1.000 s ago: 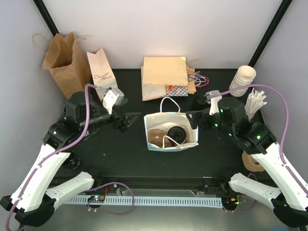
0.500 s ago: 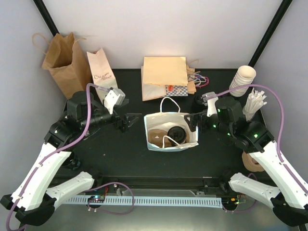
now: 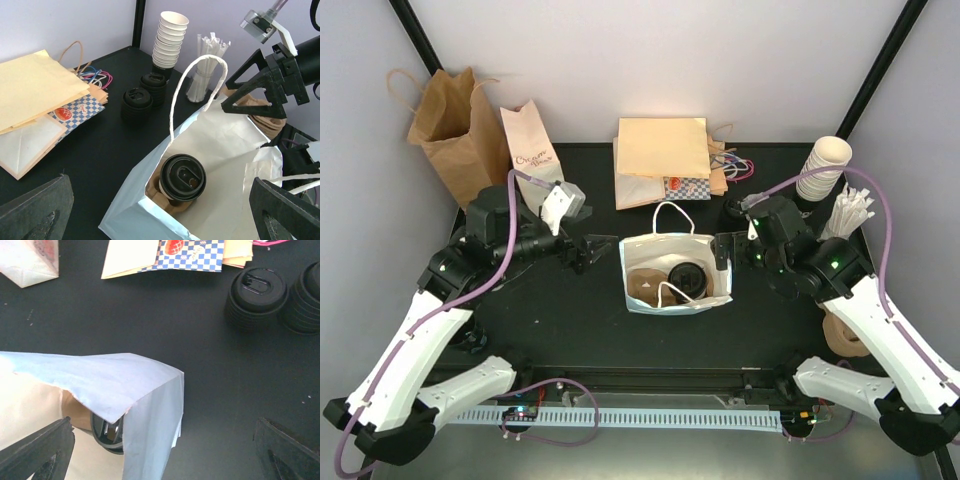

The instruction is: Pack the takeout coffee

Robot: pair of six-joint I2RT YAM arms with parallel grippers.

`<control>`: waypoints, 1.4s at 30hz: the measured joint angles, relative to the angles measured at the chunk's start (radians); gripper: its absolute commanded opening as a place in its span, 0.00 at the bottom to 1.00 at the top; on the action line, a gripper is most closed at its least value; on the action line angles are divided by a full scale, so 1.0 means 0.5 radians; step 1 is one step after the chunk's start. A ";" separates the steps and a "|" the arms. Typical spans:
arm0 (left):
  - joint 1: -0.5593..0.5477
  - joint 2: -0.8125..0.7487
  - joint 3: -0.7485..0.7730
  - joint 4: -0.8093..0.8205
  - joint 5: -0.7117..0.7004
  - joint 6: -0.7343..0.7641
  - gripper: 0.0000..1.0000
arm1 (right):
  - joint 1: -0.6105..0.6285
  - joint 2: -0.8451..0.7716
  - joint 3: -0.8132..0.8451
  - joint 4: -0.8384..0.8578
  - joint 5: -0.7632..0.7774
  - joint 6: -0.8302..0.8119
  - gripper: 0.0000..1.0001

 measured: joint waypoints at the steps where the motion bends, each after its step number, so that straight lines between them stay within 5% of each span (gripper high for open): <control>1: 0.000 0.003 0.000 0.000 0.002 0.000 0.99 | 0.000 0.016 0.015 -0.018 0.017 0.020 1.00; 17: -0.018 0.156 0.002 0.002 0.140 0.021 0.99 | -0.003 0.115 0.046 -0.146 -0.071 0.043 0.83; 23: -0.125 0.310 0.036 -0.014 0.106 0.083 0.99 | -0.003 0.127 0.055 -0.222 -0.121 0.066 0.63; 32: -0.343 0.477 0.194 -0.095 -0.159 0.217 0.98 | 0.047 0.295 0.233 -0.335 -0.015 0.070 0.05; 42: -0.307 0.387 0.225 -0.163 -0.523 0.151 0.99 | 0.050 0.674 0.547 -0.292 0.042 -0.032 0.03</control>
